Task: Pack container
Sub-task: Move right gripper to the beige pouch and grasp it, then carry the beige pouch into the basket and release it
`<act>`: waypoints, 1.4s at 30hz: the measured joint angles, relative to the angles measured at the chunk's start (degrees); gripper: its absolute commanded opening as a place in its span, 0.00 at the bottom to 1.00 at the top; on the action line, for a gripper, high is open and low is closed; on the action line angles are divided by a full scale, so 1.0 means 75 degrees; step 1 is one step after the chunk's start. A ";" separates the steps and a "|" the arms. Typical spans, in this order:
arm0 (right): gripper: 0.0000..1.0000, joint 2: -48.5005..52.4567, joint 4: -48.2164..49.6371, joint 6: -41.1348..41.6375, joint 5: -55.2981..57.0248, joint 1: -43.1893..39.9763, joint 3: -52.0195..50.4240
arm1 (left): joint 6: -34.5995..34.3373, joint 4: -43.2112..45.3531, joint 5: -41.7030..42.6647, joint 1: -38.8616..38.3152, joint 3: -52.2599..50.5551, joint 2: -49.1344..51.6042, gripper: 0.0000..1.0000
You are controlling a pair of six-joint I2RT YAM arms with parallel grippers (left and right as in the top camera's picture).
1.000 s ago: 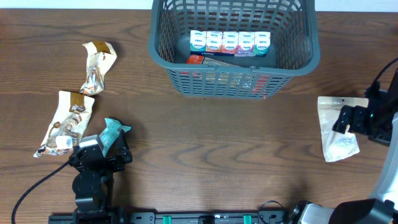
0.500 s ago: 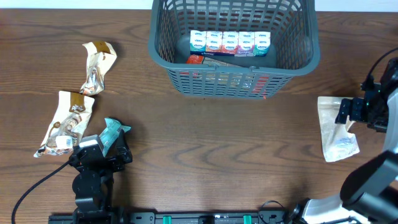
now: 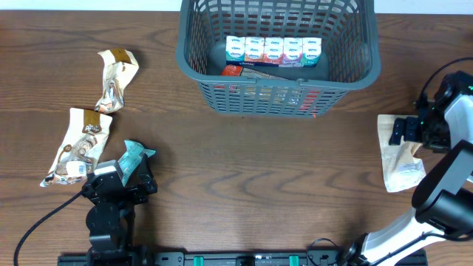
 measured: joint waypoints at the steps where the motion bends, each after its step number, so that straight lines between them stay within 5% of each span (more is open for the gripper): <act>1: 0.99 0.0050 0.0111 -0.0015 0.0000 0.0000 -0.0105 | 0.0000 0.0003 0.0000 0.0000 0.0000 0.0000 0.99; 15: 0.79 -0.0032 0.1859 0.0300 -0.0385 0.0000 -0.1495 | 0.0000 0.0003 0.0000 0.0000 0.0000 0.0000 0.99; 21: 0.34 -0.0096 0.2133 0.0507 -0.0603 0.0009 -0.1647 | 0.0000 0.0003 0.0000 0.0000 0.0000 0.0000 0.99; 28: 0.01 -0.0085 0.2022 0.0577 -0.0816 0.0079 -0.1527 | 0.0000 0.0003 0.0000 0.0000 0.0000 0.0000 0.99; 33: 0.01 0.0128 0.0921 0.0606 -0.1393 0.0248 -0.0300 | 0.0000 0.0000 0.0000 0.0000 0.0000 0.0000 0.99; 42: 0.01 0.0160 -0.0603 0.0606 -0.1839 0.0965 0.4071 | 0.0000 0.0000 0.0000 0.0000 0.0000 0.0000 0.99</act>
